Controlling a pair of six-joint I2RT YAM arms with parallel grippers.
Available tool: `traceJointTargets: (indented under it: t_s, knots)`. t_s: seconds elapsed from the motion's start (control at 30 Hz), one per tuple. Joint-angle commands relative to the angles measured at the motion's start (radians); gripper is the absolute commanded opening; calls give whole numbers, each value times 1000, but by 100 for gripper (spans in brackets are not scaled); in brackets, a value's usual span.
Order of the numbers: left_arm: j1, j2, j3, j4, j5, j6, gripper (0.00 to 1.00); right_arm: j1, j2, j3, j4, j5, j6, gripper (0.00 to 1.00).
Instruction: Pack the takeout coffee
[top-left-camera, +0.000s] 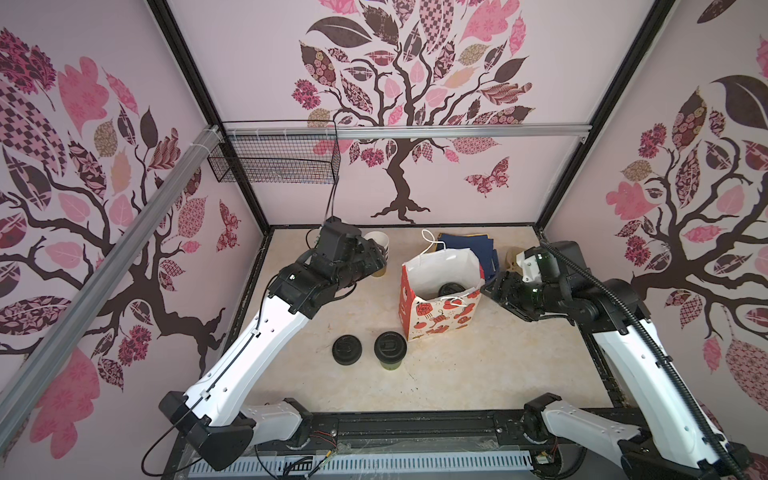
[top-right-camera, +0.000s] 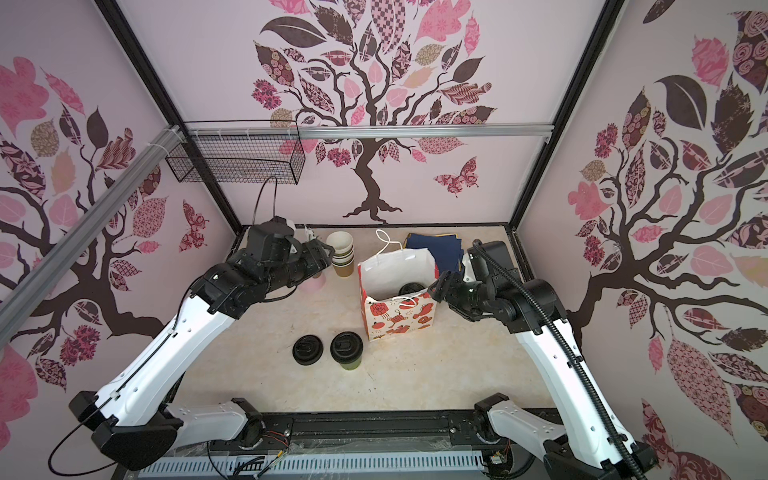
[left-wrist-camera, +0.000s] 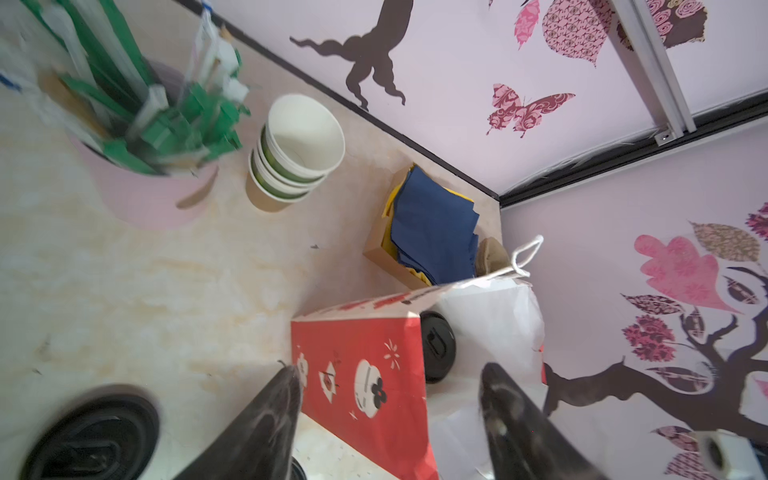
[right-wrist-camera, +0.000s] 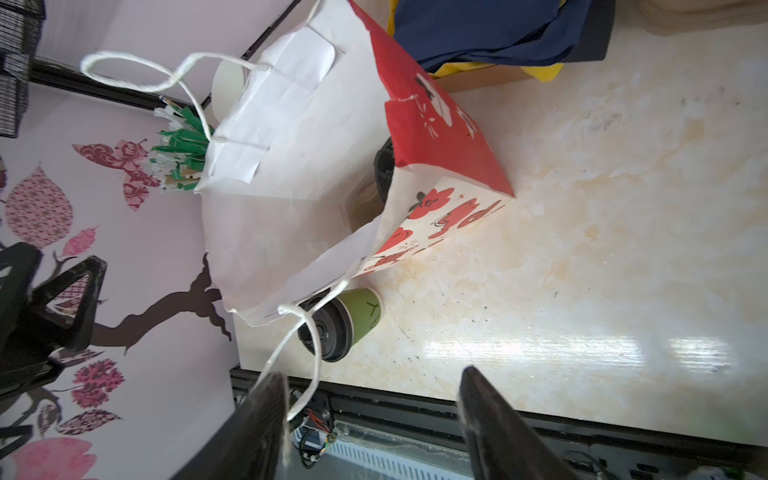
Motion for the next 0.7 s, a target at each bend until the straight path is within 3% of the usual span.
traceJointTargets:
  t_s: [0.0,0.1,0.43,0.67]
  knots:
    - [39,12,76,-38,88,204,72,-6,-3,-20,11,-79,242,71]
    - [60,13,81,-34,84,239,73,14,9,-11,23,-83,324,74]
    - [64,27,60,28,91,209,74,170,38,-48,84,93,670,73]
    - [64,26,59,29,78,209,73,170,97,-27,-24,213,780,71]
